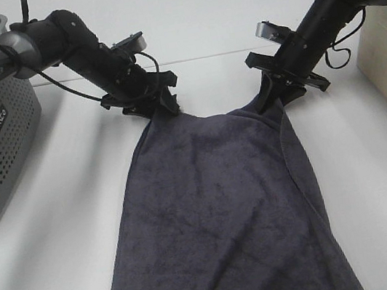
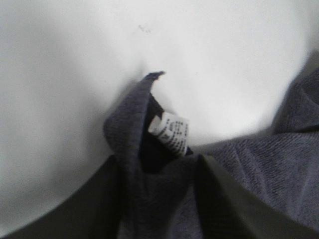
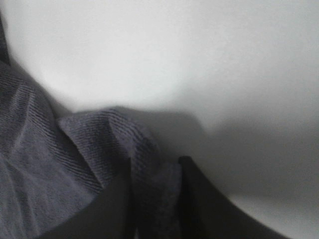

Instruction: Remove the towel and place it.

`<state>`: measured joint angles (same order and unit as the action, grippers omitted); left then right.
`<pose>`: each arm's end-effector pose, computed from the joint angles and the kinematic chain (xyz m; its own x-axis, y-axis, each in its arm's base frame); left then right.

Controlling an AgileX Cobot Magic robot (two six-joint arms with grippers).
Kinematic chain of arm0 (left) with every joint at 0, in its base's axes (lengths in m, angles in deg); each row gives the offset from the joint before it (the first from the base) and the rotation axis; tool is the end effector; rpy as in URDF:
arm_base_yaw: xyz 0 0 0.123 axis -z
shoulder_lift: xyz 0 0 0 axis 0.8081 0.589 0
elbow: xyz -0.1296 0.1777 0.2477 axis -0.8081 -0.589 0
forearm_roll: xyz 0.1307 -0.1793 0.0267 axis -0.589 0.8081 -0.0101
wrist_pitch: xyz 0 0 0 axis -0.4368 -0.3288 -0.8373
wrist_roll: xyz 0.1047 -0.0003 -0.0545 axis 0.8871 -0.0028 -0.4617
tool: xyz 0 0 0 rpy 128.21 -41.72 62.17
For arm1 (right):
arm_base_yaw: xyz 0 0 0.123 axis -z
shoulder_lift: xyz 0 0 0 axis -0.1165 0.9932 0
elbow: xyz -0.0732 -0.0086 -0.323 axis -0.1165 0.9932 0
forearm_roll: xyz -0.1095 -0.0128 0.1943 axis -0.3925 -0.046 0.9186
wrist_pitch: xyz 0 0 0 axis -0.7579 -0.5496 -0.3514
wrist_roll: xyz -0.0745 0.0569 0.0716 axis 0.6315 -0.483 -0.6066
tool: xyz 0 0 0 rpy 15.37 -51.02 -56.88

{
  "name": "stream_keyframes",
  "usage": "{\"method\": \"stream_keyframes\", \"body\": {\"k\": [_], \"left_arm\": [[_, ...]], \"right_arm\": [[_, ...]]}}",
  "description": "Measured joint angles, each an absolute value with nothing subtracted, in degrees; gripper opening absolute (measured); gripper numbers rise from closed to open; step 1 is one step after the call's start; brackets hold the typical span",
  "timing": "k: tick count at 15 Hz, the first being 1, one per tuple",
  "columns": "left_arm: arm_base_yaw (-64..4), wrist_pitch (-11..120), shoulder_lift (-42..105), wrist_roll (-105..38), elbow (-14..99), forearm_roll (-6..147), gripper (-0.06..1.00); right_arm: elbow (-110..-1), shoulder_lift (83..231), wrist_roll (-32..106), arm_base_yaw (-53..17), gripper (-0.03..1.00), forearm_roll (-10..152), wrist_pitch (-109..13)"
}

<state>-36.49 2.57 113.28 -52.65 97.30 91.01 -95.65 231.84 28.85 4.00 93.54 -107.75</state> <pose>0.5341 -0.2253 0.0961 -0.9122 0.1976 -0.3590 0.3580 0.8108 -0.4631 0.5118 0.0806 0.0971 -0.9952 -0.0900 -0.0385 -0.0974 0.8734 0.4771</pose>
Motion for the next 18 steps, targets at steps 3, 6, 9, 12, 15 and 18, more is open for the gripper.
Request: {"method": "stream_keyframes", "body": {"k": [3,6,9,12,15,18], "left_arm": [[-36.5,4.5,113.7,-52.6,97.1,90.1,0.04],[-36.3,3.6,114.2,-52.6,100.1,86.4,0.03],[-36.3,3.0,114.7,-53.6,106.4,82.2,0.03],[-36.3,2.9,114.7,-55.6,111.0,76.7,0.03],[-36.3,4.3,114.7,-58.0,114.8,71.1,0.03],[-36.3,9.0,114.7,-58.3,115.6,68.8,0.03]], "right_arm": [[-97.7,231.8,28.9,3.9,0.04,88.0,-108.1],[-101.4,231.3,28.4,3.9,0.02,81.6,-108.1],[-106.2,229.7,28.1,3.9,0.02,80.7,-108.1],[-110.6,229.0,28.0,3.8,0.02,80.8,-108.0],[-111.4,229.0,28.0,3.6,0.02,81.7,-105.7],[-111.4,229.0,28.9,3.6,0.02,84.6,-97.3]]}}
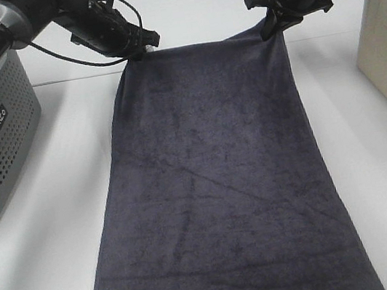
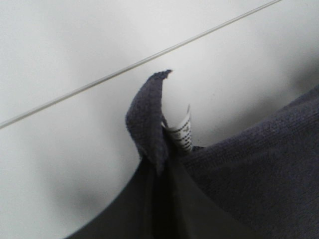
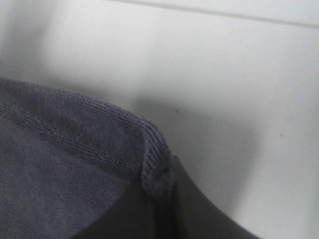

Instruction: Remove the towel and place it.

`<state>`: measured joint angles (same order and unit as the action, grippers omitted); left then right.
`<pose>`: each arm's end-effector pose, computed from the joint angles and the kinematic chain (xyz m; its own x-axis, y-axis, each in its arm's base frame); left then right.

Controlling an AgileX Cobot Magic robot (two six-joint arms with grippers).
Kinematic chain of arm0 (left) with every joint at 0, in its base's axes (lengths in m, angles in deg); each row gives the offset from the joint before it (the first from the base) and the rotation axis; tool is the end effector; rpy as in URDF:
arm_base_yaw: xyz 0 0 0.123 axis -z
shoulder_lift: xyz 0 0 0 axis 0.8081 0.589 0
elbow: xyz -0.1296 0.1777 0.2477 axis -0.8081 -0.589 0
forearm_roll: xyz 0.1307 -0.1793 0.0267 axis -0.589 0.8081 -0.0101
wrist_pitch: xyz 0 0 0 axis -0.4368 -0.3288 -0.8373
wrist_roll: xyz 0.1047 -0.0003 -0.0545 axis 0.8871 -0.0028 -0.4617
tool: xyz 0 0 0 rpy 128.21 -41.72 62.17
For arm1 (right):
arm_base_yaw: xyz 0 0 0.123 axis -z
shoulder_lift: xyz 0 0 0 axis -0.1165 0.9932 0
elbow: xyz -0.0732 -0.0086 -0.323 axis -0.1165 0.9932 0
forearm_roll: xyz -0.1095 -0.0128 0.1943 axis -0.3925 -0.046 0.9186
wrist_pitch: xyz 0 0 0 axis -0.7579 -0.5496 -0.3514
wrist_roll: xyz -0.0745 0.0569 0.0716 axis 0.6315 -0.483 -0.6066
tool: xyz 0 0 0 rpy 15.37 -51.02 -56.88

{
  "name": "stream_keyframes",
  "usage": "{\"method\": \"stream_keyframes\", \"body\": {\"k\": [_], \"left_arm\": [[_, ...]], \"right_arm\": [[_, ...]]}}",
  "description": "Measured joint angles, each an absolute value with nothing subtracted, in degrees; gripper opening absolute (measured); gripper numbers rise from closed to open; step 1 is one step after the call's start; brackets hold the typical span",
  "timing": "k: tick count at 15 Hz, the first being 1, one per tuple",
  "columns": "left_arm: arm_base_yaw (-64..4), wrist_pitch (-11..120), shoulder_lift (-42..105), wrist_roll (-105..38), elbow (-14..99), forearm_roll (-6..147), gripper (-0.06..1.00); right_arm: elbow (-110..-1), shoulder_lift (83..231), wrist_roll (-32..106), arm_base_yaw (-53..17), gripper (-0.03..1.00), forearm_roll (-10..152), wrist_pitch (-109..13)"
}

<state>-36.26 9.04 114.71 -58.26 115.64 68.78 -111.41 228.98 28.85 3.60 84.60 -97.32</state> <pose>0.5824 -0.2049 0.1636 -0.6893 0.2527 -0.6790 0.4232 0.9011 -0.0942 0.5663 0.0682 0.1891 -0.8632 -0.0965 -0.4955 -0.2498 0.9346 0.2532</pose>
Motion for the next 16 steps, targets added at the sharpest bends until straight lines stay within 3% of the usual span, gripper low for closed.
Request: {"method": "stream_keyframes", "body": {"k": [5,16], "left_arm": [[-36.3,20.7,114.7,-58.3,115.6,64.8,0.03],[-36.3,37.5,122.0,-58.5,115.6,60.3,0.03]], "right_arm": [[-111.4,229.0,34.0,3.6,0.02,89.9,-86.0],[-111.4,236.3,41.3,3.6,0.03,95.7,-73.5]]}}
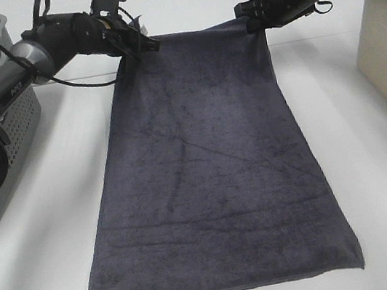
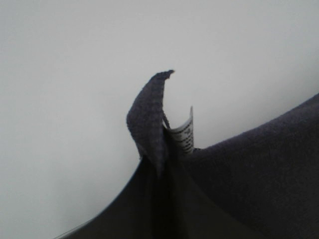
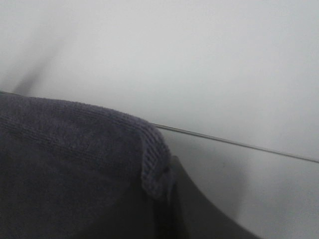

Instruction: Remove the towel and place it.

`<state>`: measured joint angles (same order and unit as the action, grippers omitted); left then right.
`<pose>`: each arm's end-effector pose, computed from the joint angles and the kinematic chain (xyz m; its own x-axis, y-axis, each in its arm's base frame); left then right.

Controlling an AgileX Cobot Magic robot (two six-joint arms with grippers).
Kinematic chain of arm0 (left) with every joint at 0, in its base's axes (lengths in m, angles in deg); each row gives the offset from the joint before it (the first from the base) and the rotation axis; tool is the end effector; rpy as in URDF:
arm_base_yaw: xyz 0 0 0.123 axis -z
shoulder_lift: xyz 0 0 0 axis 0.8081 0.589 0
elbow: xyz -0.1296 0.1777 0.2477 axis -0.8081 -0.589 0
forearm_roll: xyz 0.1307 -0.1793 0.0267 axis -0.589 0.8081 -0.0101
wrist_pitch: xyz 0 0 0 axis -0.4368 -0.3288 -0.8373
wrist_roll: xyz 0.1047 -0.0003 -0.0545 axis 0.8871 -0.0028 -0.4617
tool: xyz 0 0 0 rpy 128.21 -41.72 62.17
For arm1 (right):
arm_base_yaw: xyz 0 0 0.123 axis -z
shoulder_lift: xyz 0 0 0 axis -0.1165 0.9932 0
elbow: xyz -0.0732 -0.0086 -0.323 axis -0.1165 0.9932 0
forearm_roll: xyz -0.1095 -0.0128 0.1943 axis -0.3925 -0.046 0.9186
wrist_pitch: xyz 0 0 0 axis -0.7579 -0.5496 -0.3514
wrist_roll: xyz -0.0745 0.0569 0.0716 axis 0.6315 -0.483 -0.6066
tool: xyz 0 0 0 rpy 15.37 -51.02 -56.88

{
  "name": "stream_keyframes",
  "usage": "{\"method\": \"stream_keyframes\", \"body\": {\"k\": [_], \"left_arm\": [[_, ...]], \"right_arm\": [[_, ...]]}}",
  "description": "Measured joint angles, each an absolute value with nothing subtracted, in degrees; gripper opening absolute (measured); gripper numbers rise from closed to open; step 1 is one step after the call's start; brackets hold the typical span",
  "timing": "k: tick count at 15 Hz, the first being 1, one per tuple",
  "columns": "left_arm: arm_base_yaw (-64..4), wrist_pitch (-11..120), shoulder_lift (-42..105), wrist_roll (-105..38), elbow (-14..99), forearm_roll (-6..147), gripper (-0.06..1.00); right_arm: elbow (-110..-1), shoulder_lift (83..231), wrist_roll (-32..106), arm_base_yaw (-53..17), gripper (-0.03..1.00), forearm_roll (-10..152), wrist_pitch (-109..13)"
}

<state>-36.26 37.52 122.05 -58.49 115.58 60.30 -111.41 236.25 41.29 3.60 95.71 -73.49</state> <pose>0.6236 -0.2012 0.1259 -0.3954 0.2390 -0.8869 0.3664 0.9264 0.0863 0.6123 0.0700 0.1456 -0.6722 -0.0231 -0.7400 -0.2734 0.9366 0.2190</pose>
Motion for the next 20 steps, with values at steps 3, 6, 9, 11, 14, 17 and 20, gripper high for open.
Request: {"method": "stream_keyframes", "body": {"k": [3,6,9,11,14,17,20], "left_arm": [[-36.3,41.8,124.4,-58.5,115.6,60.2,0.09],[-36.3,45.5,126.4,-58.5,115.6,60.0,0.46],[-36.3,46.7,126.8,-58.7,115.6,59.9,0.72],[-36.3,47.3,126.8,-58.7,115.6,59.9,0.75],[-36.3,42.1,124.2,-58.7,115.6,59.8,0.76],[-36.3,26.3,115.9,-58.7,115.6,59.7,0.76],[-36.3,-5.5,103.0,-61.9,115.6,59.7,0.76]], "right_arm": [[-111.4,238.5,41.3,3.6,0.16,95.8,-71.4],[-111.4,239.8,41.3,3.6,0.47,95.8,-68.7],[-111.4,239.8,41.3,3.6,0.67,95.8,-66.2],[-111.4,239.8,41.3,3.6,0.68,95.7,-67.6],[-111.4,237.1,41.3,3.6,0.69,94.2,-74.5],[-111.4,228.9,38.7,3.6,0.7,91.4,-85.1],[-111.4,217.7,26.5,3.6,0.76,79.2,-103.9]]}}
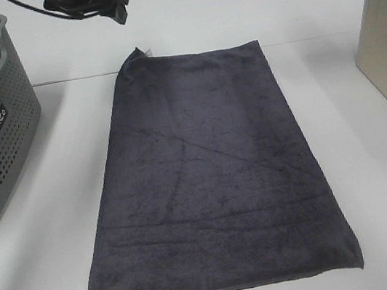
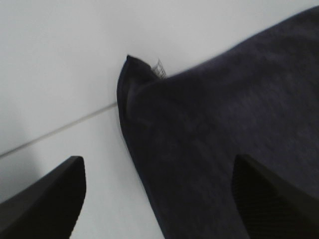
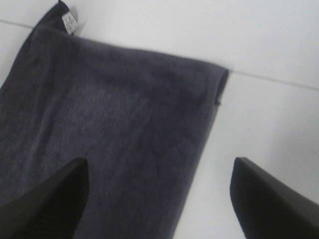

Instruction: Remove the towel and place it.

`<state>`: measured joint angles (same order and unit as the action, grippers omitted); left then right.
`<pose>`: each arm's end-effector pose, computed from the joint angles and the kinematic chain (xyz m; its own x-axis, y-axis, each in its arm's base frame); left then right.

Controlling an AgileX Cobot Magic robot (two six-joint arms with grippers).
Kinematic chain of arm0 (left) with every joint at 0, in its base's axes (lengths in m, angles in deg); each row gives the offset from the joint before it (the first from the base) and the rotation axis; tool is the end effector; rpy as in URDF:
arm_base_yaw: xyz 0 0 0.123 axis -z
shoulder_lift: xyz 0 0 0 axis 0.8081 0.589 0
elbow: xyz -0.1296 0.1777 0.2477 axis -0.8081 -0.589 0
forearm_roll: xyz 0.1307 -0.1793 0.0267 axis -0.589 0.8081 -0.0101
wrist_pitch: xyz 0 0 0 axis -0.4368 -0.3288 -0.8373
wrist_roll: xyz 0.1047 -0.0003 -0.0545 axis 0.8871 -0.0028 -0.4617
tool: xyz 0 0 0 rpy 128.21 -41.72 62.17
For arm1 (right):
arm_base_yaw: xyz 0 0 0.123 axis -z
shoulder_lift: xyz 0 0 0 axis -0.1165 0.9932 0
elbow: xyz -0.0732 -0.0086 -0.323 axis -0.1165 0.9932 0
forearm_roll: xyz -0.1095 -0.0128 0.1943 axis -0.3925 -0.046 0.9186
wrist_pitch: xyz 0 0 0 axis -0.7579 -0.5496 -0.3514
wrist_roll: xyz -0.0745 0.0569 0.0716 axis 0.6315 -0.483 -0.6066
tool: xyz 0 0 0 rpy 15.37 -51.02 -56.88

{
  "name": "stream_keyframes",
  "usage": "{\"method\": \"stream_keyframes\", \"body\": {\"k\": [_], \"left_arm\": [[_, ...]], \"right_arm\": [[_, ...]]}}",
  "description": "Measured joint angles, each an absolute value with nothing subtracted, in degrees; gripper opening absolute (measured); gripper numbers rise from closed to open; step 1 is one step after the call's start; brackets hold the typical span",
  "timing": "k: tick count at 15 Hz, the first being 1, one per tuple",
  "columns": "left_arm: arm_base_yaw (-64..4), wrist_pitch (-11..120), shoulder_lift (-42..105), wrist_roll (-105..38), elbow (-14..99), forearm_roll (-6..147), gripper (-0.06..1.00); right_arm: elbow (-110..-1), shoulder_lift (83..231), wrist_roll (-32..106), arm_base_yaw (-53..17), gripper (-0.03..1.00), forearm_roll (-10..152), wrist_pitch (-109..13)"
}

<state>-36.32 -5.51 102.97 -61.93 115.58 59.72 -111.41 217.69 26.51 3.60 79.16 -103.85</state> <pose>0.5472 -0.1791 0.2646 -0.7108 0.3115 -0.6306 0.3887 0.9212 0.0170 0.5321 0.0590 0.2887 -0.8202 -0.1352 -0.5558 -0.2681 0.9492 0.1647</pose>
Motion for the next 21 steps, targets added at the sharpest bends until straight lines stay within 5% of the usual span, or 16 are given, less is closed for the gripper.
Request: {"method": "stream_keyframes", "body": {"k": [4,8,13,16,17,21], "left_arm": [[-40.1,-10.6,95.7,-67.9,115.6,59.3,0.76],[-52.4,-10.7,90.8,-71.1,115.6,59.8,0.76],[-55.2,-10.9,84.9,-70.1,108.6,63.2,0.76],[-53.8,-10.8,74.1,-67.9,89.2,63.4,0.76],[-53.7,-10.9,65.2,-66.7,72.4,62.8,0.76],[-53.7,-8.9,43.5,-67.4,47.6,61.1,0.76]], "right_arm": [[-111.4,209.7,21.4,4.2,0.76,71.7,-108.0],[-111.2,204.8,20.3,9.8,0.76,72.9,-108.2],[-95.8,193.1,20.2,10.0,0.76,70.6,-108.1],[-79.0,180.0,19.9,10.0,0.76,70.2,-108.1],[-66.9,170.2,19.9,10.0,0.76,70.2,-108.1],[-47.2,149.3,19.9,10.0,0.76,70.0,-108.2]]}}
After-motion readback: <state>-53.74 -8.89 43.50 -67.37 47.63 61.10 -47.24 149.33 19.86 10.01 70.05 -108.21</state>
